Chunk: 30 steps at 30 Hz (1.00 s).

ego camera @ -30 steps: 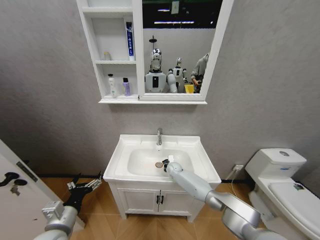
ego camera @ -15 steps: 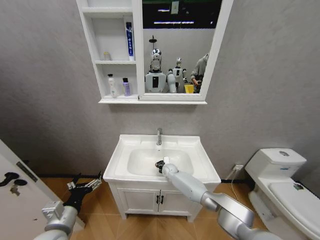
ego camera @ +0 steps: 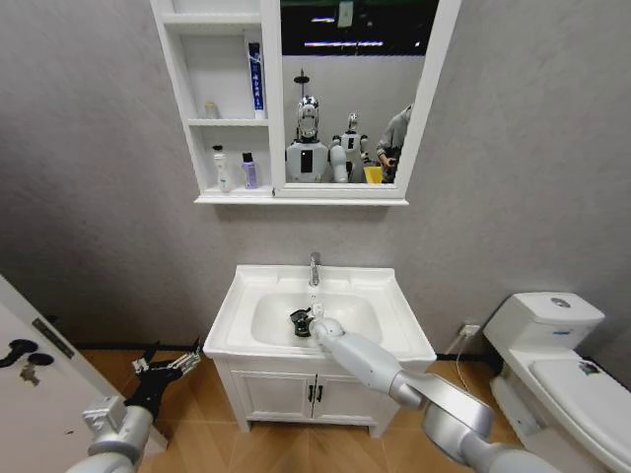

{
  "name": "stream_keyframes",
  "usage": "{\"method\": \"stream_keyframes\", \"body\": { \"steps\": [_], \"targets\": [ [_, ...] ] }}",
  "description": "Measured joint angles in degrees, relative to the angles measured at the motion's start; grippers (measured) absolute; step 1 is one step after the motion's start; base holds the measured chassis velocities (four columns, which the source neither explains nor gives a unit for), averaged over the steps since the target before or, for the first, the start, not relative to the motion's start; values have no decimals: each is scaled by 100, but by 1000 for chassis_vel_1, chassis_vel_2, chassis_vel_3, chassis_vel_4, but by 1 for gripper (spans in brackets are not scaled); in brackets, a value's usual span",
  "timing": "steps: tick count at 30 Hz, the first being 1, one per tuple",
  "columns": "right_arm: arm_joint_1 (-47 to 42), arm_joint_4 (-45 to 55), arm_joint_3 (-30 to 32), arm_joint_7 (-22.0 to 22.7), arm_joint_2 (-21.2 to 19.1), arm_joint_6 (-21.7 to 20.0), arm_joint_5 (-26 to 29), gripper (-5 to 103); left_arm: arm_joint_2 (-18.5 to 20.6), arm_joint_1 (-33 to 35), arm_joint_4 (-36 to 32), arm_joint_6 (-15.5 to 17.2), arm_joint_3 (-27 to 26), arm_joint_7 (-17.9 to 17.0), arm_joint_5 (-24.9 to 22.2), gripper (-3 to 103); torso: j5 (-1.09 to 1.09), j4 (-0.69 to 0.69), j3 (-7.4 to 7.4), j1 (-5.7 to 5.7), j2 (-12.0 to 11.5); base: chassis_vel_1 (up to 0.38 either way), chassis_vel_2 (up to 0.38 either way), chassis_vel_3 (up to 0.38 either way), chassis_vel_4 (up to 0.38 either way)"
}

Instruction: Move facial cleanser and shampoo from washbasin to cabinet, then wipe washbasin with towel.

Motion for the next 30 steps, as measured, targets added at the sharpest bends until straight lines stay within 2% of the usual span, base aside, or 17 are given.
{"method": "stream_keyframes", "body": {
  "steps": [6,9,18,30],
  "targets": [
    [91,-525,-100,-124,318,153,-253,3,0,0,0,0,0,0,0,100,0,0,0,0,0,0,0,0,0],
    [77,-554,-103,-45,326,105,-326,3,0,0,0,0,0,0,0,100,-1,1,0,0,0,0,0,0,0],
    [-243,-266,-14,406,-78,-155,-790,3,0,0,0,0,0,0,0,100,1,0,-1,0,1,0,0,0,0],
    [-399,61,179,887,-477,-328,-743,3,0,0,0,0,0,0,0,100,1,-1,0,0,1,0,0,0,0]
  ]
}}
